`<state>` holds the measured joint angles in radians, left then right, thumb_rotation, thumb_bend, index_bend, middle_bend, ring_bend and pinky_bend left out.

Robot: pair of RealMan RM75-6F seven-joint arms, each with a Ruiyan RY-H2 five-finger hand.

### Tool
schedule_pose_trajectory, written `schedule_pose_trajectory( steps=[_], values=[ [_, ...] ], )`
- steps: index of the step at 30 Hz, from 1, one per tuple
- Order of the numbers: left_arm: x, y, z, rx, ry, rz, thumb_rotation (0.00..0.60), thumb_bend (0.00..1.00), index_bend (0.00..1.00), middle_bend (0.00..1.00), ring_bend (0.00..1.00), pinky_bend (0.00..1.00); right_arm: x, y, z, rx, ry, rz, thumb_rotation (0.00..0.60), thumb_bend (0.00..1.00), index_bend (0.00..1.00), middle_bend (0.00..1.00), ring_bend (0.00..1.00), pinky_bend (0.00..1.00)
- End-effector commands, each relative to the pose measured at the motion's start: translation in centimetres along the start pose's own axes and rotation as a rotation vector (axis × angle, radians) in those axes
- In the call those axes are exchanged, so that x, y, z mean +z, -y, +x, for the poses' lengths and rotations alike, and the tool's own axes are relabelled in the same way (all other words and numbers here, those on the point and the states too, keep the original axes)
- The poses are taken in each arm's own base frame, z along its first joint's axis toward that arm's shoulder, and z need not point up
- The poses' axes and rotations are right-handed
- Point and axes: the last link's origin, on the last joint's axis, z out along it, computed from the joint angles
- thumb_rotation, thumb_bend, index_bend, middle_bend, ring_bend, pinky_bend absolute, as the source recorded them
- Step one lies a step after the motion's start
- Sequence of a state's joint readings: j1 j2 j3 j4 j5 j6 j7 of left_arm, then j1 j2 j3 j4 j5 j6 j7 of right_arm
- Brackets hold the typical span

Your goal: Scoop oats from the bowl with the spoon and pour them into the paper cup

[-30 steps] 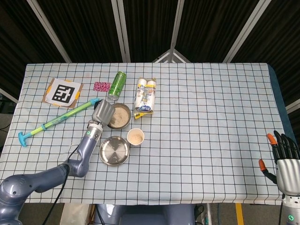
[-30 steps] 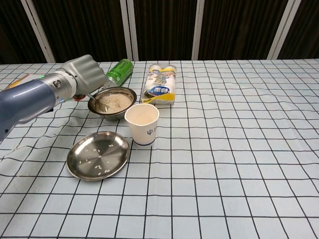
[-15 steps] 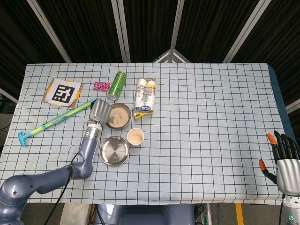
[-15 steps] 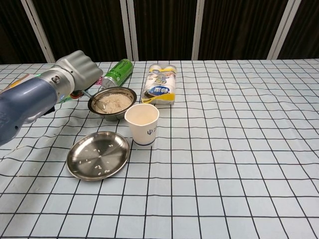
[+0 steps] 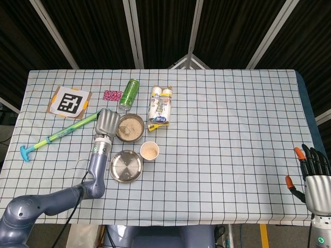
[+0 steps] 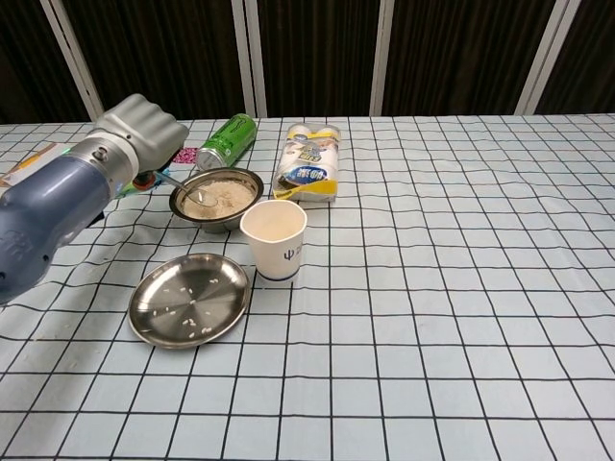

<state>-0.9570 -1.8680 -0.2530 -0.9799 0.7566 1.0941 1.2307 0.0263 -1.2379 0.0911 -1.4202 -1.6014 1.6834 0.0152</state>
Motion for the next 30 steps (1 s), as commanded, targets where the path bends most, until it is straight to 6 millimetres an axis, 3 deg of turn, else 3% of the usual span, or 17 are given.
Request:
schedule_pose_trajectory(
  steps=[1, 16, 30],
  values=[
    [-0.3, 0.0, -0.3, -0.034, -0.006, 0.018, 0.600, 0.46, 0.57, 1.00, 1.00, 1.00, 0.0, 0.0, 0.0, 0.000, 0.001, 0.000, 0.600, 0.38, 0.00, 0.04, 0.00, 0.09],
    [-1.4, 2.7, -1.1, -0.155, -0.021, 0.084, 0.600, 0.46, 0.56, 1.00, 1.00, 1.00, 0.0, 0.0, 0.0, 0.000, 0.012, -0.003, 0.600, 0.38, 0.00, 0.04, 0.00, 0.09],
    [-2.7, 3.0, 1.5, -0.214, -0.099, 0.032, 0.600, 0.46, 0.57, 1.00, 1.00, 1.00, 0.1, 0.0, 0.0, -0.002, 0.024, -0.008, 0.600, 0.38, 0.00, 0.04, 0.00, 0.09]
  ],
)
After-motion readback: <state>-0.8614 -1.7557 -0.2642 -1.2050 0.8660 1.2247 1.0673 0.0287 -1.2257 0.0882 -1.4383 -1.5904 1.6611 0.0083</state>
